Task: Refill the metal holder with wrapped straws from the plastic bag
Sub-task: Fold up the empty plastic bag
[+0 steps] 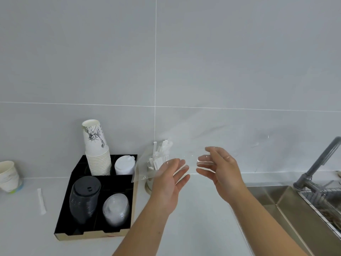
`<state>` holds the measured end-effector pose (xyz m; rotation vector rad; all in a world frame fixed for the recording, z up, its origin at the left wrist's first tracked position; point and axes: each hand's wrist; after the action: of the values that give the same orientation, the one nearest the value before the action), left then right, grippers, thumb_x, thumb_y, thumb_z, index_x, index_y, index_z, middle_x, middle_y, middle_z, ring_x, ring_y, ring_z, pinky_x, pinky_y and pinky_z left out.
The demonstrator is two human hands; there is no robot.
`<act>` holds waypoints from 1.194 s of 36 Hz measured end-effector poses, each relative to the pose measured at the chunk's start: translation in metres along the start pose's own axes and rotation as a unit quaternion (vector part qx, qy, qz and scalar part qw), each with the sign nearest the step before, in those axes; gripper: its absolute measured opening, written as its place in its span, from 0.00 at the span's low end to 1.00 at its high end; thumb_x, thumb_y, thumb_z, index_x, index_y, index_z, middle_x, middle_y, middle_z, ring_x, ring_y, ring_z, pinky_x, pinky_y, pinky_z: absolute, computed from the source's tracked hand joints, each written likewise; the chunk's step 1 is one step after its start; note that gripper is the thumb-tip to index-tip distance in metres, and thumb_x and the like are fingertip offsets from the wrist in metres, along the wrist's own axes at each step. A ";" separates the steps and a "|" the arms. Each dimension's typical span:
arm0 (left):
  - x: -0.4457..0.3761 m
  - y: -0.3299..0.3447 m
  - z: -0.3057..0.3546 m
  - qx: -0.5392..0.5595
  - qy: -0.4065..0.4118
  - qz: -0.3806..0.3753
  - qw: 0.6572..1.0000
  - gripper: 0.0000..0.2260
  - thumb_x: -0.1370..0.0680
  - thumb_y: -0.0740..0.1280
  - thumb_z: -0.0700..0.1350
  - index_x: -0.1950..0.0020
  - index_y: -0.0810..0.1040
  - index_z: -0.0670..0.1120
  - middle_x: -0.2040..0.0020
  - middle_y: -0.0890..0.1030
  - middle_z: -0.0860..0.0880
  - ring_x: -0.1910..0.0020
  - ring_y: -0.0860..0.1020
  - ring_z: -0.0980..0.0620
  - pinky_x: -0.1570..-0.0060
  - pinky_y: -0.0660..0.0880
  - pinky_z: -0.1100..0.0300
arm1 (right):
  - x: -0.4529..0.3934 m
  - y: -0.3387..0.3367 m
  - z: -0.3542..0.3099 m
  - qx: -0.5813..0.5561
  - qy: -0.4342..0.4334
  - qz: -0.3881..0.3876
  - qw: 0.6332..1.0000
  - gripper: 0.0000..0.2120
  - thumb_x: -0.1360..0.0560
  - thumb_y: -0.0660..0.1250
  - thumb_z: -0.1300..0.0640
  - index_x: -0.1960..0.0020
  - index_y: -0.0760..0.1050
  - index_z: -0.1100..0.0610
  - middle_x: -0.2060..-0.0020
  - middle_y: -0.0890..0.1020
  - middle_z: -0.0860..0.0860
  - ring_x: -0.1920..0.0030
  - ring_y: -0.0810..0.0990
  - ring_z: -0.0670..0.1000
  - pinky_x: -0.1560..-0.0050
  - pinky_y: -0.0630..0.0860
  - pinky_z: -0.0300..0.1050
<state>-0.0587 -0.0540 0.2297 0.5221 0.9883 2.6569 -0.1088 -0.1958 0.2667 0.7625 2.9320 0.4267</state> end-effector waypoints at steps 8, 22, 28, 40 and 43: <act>0.008 -0.023 -0.012 -0.058 0.010 0.013 0.998 0.02 0.23 0.71 0.42 0.53 0.82 0.44 0.52 0.87 0.47 0.54 0.85 0.50 0.59 0.81 0.57 | 0.004 -0.047 0.010 -0.057 0.057 0.095 0.992 0.10 0.22 0.67 0.52 0.43 0.78 0.53 0.61 0.87 0.56 0.65 0.85 0.55 0.66 0.82 0.49; 0.032 -0.072 -0.043 -0.137 -0.031 0.041 0.989 0.02 0.24 0.72 0.42 0.57 0.82 0.46 0.56 0.86 0.47 0.54 0.85 0.48 0.57 0.80 0.56 | 0.021 -0.133 0.055 -0.003 0.186 0.197 0.963 0.05 0.24 0.67 0.63 0.50 0.77 0.62 0.59 0.83 0.59 0.66 0.78 0.55 0.71 0.81 0.45; 0.042 -0.094 -0.064 -0.174 -0.062 0.093 0.978 0.07 0.26 0.74 0.47 0.59 0.81 0.45 0.59 0.86 0.47 0.57 0.85 0.50 0.59 0.79 0.57 | 0.034 -0.156 0.087 0.016 0.241 0.203 0.949 0.05 0.25 0.68 0.64 0.51 0.77 0.66 0.64 0.82 0.58 0.68 0.78 0.53 0.69 0.82 0.45; 0.067 -0.138 -0.099 -0.175 -0.085 0.223 0.955 0.10 0.23 0.70 0.43 0.58 0.78 0.37 0.65 0.85 0.42 0.61 0.83 0.45 0.60 0.79 0.54 | 0.072 -0.185 0.141 -0.053 0.330 0.129 0.934 0.14 0.27 0.64 0.75 0.47 0.71 0.61 0.64 0.81 0.62 0.70 0.76 0.56 0.67 0.81 0.47; 0.073 -0.143 -0.103 -0.191 -0.094 0.220 0.952 0.08 0.22 0.69 0.41 0.55 0.78 0.36 0.64 0.85 0.41 0.60 0.83 0.44 0.60 0.79 0.54 | 0.081 -0.192 0.145 0.013 0.372 0.078 0.925 0.19 0.28 0.64 0.73 0.41 0.73 0.56 0.62 0.83 0.60 0.71 0.77 0.55 0.65 0.80 0.49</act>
<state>-0.1514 0.0180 0.0794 0.9710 0.3097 2.9965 -0.2473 -0.2813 0.0715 1.0281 3.5770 0.8586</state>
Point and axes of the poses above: each hand's wrist, its own x-axis away from the middle knuckle, its own y-axis out of the palm, z = x × y
